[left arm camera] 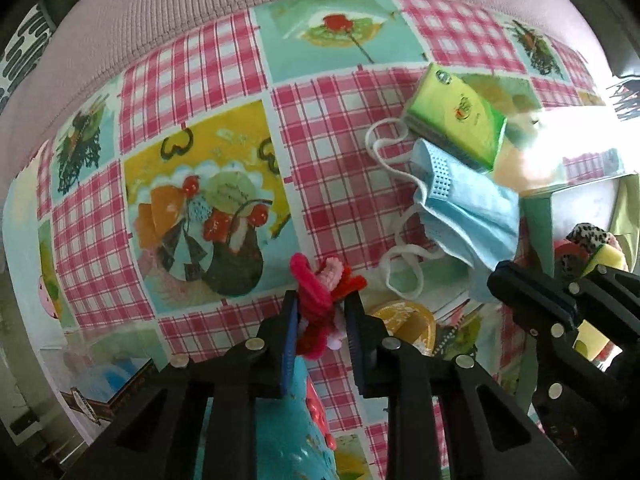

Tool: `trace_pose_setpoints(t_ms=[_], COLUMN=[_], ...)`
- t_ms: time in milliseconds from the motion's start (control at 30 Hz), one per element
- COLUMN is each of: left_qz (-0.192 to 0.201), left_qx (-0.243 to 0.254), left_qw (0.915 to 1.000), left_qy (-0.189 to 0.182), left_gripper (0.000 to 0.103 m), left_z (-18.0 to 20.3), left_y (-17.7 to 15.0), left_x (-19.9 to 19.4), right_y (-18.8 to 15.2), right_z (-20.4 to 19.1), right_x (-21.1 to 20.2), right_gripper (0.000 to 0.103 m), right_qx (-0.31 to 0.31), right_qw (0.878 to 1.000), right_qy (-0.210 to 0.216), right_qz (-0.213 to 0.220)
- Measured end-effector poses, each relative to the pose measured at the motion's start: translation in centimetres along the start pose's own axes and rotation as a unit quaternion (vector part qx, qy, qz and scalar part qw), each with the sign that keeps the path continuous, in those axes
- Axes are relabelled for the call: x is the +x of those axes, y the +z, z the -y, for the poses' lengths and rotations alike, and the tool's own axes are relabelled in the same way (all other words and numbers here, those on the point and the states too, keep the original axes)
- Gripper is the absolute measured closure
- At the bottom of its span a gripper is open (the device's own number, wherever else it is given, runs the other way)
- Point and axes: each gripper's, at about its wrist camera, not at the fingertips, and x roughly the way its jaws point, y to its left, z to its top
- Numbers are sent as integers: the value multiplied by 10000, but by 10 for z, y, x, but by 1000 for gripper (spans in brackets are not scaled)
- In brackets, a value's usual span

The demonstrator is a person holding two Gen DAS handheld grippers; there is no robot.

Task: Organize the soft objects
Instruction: 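Grasp the red plush toy with the left tool while the right tool grasps the blue mask, then carry the plush toy and mask over the tray and open both tools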

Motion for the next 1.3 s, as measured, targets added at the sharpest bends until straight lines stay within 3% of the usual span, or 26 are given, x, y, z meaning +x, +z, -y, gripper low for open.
trace_pose_setpoints(t_ms=[633, 1300], left_qz=[887, 1441], left_qx=[-126, -202], left_qw=[9960, 9891], left_qy=[-57, -223], left_gripper=[80, 80], left_z=[-10, 25], left_y=[-47, -96], left_x=[-103, -153], right_y=[-15, -50], right_z=[-20, -18], right_x=[-58, -148], right_gripper=[102, 102], right_qx=[-109, 14], right_qw=[9995, 9969], right_qy=[-65, -189], right_qz=[273, 757])
